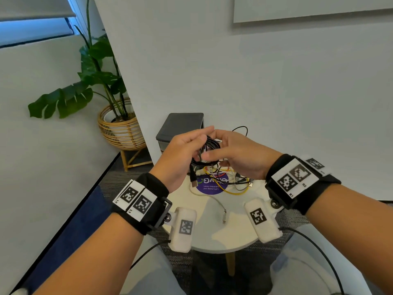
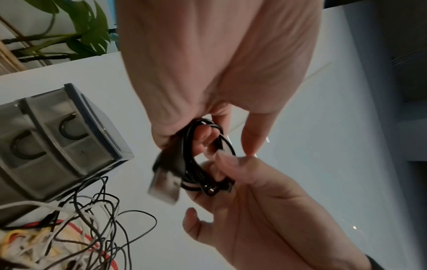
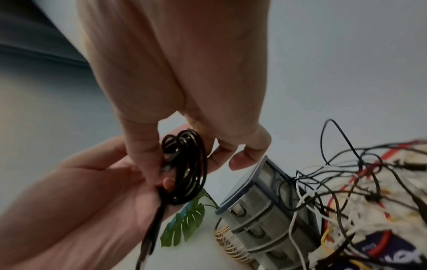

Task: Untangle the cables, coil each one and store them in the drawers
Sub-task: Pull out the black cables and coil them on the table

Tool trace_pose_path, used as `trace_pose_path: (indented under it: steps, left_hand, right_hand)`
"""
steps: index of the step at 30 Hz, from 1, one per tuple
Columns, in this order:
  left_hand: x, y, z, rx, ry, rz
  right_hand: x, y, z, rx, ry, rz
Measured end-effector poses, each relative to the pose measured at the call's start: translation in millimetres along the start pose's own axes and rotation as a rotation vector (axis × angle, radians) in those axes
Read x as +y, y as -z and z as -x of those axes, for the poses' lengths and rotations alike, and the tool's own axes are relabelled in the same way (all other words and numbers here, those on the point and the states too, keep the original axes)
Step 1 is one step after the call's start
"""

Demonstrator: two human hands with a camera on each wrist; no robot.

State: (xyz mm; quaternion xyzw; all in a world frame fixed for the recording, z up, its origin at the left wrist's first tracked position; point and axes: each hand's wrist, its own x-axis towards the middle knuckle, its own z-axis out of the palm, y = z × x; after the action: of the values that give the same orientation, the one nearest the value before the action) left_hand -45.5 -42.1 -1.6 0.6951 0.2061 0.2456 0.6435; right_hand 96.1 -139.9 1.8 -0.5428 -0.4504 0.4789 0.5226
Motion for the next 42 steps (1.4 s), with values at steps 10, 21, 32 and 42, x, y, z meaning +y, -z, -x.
trace_pose_path:
  steps: [10,21,32,42]
  left_hand:
    - [-9,6,-5,0.054,-0.052,-0.356]
    - [-15,28,-13,0.127,-0.049,-0.313]
    - [-27,-4,-12,-0.095,-0.072,-0.639]
    - [-29,11,-16,-0.042,-0.148,-0.699]
  right_hand:
    - [5,-1,-3,0.275,0.108,0.949]
    - [12,18,15,0.215,0.274,1.201]
    - [26,29,14,0.091,-0.036,0.596]
    - [27,16,7,0.111,0.219,0.556]
